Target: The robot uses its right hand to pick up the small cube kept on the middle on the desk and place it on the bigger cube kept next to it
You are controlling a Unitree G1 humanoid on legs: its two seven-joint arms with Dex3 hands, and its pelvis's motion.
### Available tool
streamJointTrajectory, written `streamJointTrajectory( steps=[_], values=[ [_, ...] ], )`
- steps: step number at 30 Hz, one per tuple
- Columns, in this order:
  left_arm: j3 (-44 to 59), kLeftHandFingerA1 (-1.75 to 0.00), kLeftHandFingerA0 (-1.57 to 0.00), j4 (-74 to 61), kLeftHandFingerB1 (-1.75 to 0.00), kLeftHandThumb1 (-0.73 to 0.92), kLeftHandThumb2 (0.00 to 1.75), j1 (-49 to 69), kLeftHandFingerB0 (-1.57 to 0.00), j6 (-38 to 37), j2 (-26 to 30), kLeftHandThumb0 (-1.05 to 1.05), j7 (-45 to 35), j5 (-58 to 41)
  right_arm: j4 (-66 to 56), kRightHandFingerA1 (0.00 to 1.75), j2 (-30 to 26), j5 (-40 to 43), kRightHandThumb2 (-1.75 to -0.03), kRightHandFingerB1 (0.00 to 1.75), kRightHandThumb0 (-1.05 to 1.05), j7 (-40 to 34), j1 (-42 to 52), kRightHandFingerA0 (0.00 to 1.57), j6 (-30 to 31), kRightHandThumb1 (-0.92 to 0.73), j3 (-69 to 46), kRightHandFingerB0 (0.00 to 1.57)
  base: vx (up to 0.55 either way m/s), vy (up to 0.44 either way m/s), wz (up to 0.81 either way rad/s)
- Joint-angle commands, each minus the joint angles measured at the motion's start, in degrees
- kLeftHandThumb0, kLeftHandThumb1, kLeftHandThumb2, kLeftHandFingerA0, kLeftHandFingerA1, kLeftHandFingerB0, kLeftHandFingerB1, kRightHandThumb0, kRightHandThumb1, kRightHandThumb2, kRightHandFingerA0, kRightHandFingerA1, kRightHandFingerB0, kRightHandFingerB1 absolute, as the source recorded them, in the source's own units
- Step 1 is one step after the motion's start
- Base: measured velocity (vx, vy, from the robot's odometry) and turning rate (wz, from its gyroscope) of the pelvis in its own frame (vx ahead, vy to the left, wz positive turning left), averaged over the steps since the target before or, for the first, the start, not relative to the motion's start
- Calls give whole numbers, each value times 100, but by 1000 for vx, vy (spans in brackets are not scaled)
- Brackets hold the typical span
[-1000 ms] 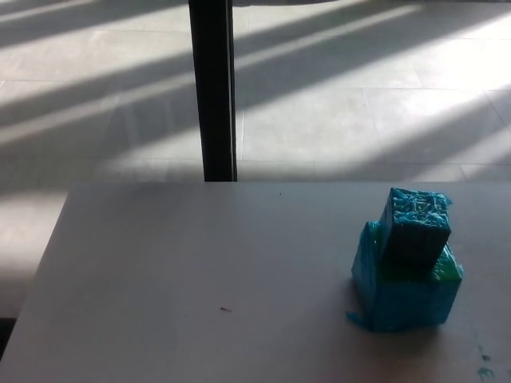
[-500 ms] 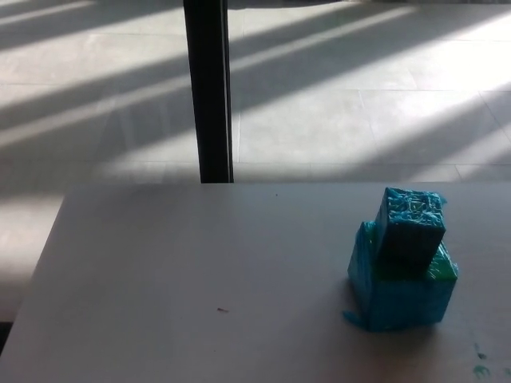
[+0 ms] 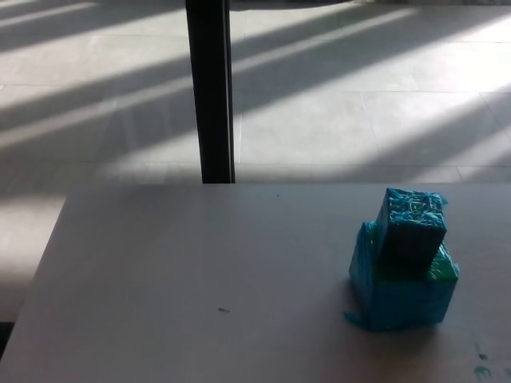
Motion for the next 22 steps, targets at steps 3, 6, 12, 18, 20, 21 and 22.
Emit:
streamJointTrajectory(
  steps=[3, 6, 12, 18, 20, 21, 22],
  values=[
    [88, -64, -46, 23, -48, 77, 63, -58, -45, 24, 65, -73, 28, -77, 218, 148, 573, 2175, -55, 101, -49, -501, -183, 49, 530, -75, -1331, 29, 0, 0, 0],
    [56, -63, -45, 7, -46, 77, 63, -82, -43, 10, 49, -75, 79, -46, 693, 150, 571, 2464, -63, 103, -49, -385, -388, 58, 553, -72, -1606, 39, 0, 0, 0],
    [31, -61, -50, 7, -46, 78, 63, -2, -45, -39, 6, -73, 126, -13, 841, 119, 677, 2060, -61, 88, -56, -154, -235, 65, 651, -72, -1219, 44, 0, 0, 0],
    [-73, -60, -50, -27, -45, 79, 63, 4, -43, -60, 4, -75, 180, 69, 1209, 100, 767, 1662, -60, 73, -54, 141, -158, 84, 370, -70, -348, 57, 0, 0, 0],
    [-130, -60, -52, -39, -44, 80, 64, 26, -43, -116, 7, -75, 182, 114, 1124, 93, 787, 1622, -60, 69, -56, 129, -70, 87, 295, -68, -45, 61, 0, 0, 0],
    [-131, -60, -50, -27, -44, 80, 64, 20, -44, -108, 6, -76, 189, 105, 1054, 101, 810, 1703, -59, 72, -55, 116, -39, 92, 294, -69, 35, 66, 0, 0, 0],
    [-131, -60, -50, -27, -44, 80, 64, 20, -44, -108, 6, -76, 189, 105, 1054, 101, 810, 1703, -59, 72, -55, 116, -39, 92, 294, -69, 35, 66, 0, 0, 0]
  ],
)
